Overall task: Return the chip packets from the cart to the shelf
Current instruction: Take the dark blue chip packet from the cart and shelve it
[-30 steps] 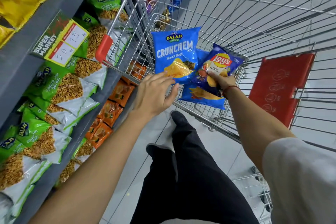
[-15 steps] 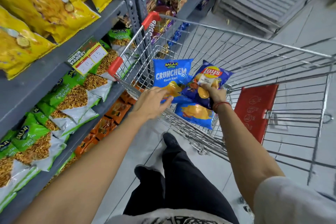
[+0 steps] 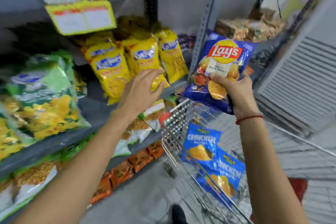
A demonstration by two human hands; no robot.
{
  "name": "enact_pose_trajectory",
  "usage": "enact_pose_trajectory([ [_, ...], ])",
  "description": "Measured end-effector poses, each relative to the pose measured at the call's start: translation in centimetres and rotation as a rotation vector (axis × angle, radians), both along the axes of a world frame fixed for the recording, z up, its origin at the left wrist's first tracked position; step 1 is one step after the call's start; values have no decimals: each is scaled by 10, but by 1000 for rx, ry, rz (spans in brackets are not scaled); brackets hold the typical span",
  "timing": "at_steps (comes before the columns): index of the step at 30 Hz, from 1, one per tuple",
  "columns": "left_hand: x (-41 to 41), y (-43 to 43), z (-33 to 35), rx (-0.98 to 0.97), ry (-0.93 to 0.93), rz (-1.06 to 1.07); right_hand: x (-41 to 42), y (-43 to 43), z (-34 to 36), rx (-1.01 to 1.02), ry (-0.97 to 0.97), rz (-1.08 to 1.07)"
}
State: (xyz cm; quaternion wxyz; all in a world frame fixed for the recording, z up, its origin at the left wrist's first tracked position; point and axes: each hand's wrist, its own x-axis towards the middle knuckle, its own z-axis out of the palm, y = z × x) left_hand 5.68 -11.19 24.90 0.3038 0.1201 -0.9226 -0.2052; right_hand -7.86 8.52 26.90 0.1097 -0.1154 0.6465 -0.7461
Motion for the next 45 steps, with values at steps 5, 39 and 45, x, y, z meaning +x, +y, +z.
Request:
enact_pose_trajectory([
  [5, 80, -50, 100, -200, 291, 227, 44, -76, 96, -171, 200, 266],
  [39, 391, -207, 148, -383, 43, 1134, 345, -458, 206, -121, 622, 913],
  [45, 390, -207, 149, -394, 53, 1135, 343, -448, 206, -125, 575, 898],
])
